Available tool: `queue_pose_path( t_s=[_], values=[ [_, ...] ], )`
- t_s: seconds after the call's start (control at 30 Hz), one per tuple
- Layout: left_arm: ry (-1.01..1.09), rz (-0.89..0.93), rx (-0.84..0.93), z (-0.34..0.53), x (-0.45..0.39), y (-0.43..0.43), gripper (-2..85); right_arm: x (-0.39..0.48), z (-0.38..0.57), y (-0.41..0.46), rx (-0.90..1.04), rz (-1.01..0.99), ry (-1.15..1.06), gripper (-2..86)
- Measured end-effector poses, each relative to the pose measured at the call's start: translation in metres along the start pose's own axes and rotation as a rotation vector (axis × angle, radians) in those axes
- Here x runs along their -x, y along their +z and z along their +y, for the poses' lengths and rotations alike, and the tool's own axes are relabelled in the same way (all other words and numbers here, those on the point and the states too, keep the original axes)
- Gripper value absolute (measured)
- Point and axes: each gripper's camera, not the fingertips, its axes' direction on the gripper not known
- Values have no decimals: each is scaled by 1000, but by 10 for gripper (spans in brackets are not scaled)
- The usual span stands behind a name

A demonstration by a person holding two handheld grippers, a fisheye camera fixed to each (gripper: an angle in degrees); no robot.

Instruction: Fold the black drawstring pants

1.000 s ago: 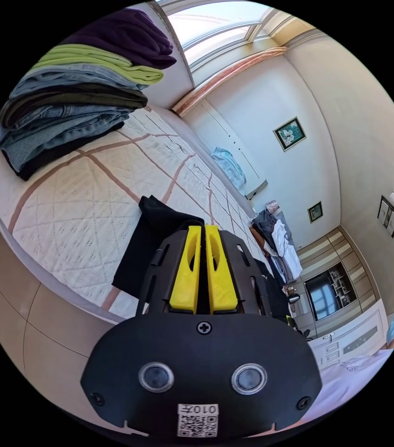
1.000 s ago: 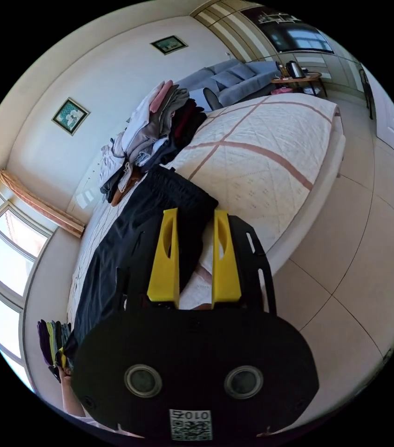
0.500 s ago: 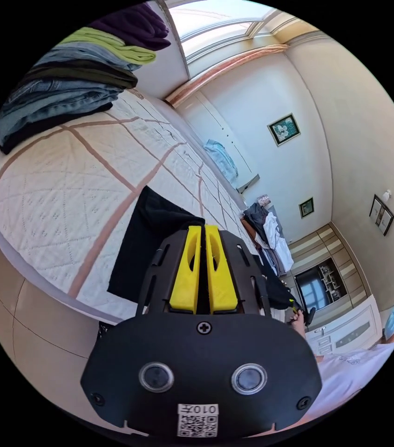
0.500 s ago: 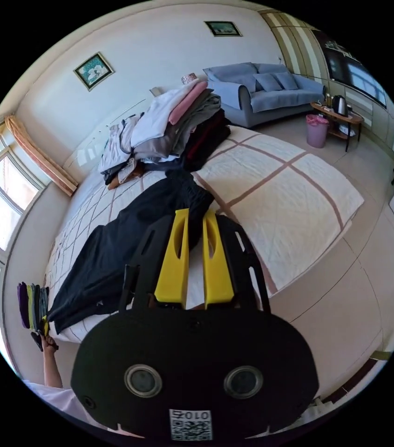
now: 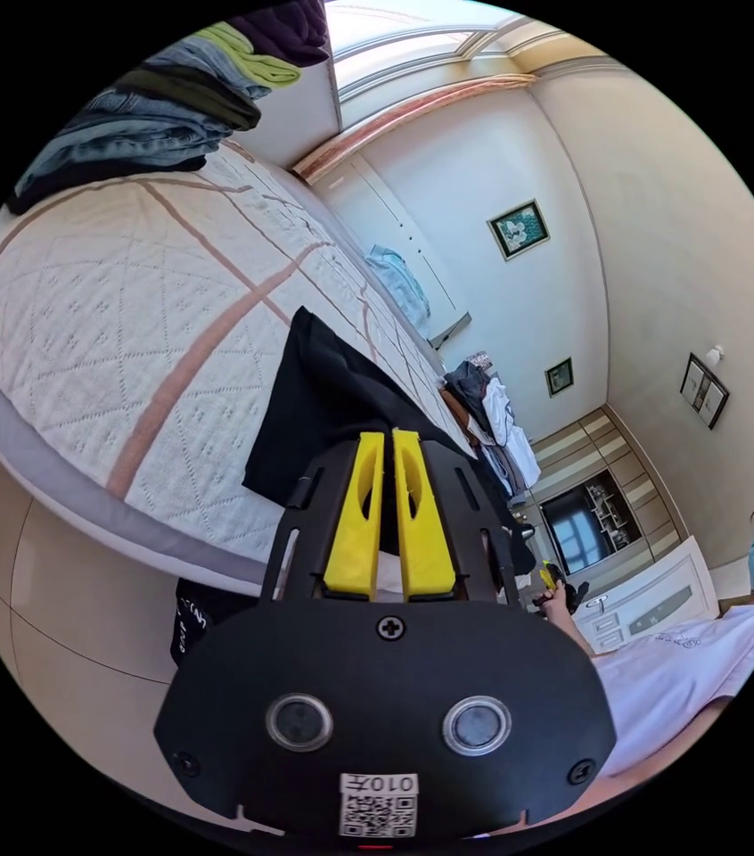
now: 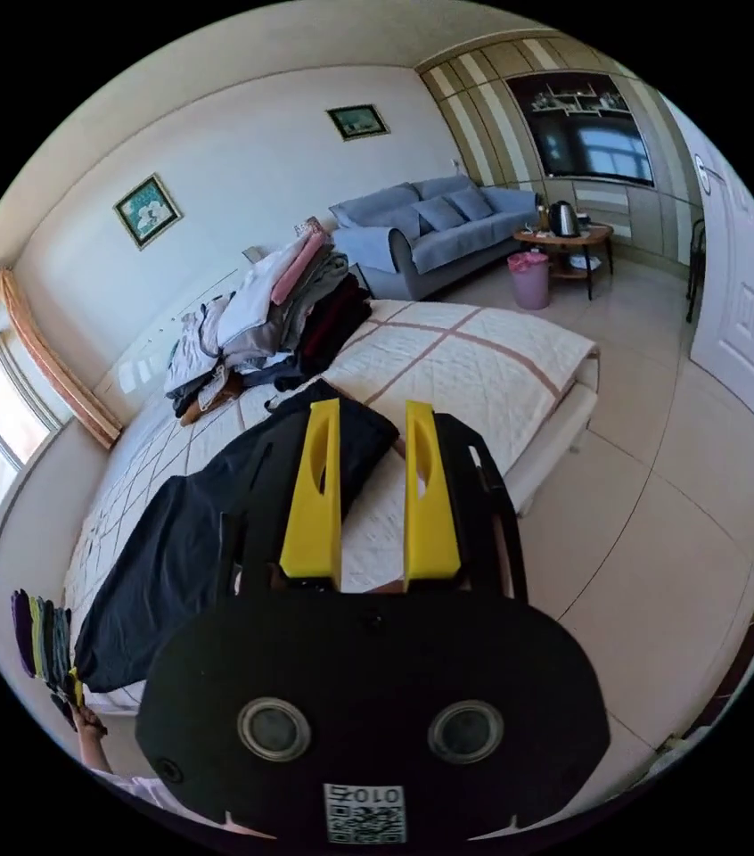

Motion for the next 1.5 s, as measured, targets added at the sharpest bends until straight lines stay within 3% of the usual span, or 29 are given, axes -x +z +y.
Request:
queue_pose_path(
  t_s=[0.1,0.17,0.27,0.37,0.43,0.53,0.7,0.77,0.9,1.1,1.2,1.33,1.43,1.5],
  values=[
    [23,15,-6,9,-6,6,7,124,-4,-7,-36,-140,-336,91],
    [22,32,-16,15,-9,10,8,231,1,2,24,-501,-594,81],
    [28,23,-43,23,-22,18,9,361,14,23,204,-870,-743,48],
    [151,-193,-46,22,-69,32,9,474,34,35,231,-983,-800,54],
    [354,-353,35,21,-121,62,10,531,44,41,250,-1008,-813,60],
    [654,-318,206,37,-177,117,17,614,60,53,384,-1061,-900,70],
    [1005,-302,545,103,-225,203,46,698,83,60,524,-986,-1113,98],
    [1071,-305,545,129,-235,212,58,720,90,67,567,-952,-1180,105],
    [994,-204,490,155,-235,202,87,742,100,85,638,-897,-1245,108],
    [955,-230,450,172,-227,193,93,782,111,84,766,-1065,-1244,118],
    [967,-233,446,178,-231,200,90,819,128,68,819,-1057,-1355,129],
    [1006,-258,434,192,-240,206,84,852,173,75,847,-777,-1565,94],
    [1007,-256,430,204,-241,199,81,852,176,107,856,-612,-1516,42],
    [1011,-269,427,212,-243,188,82,843,154,122,862,-653,-1390,37]
  ],
)
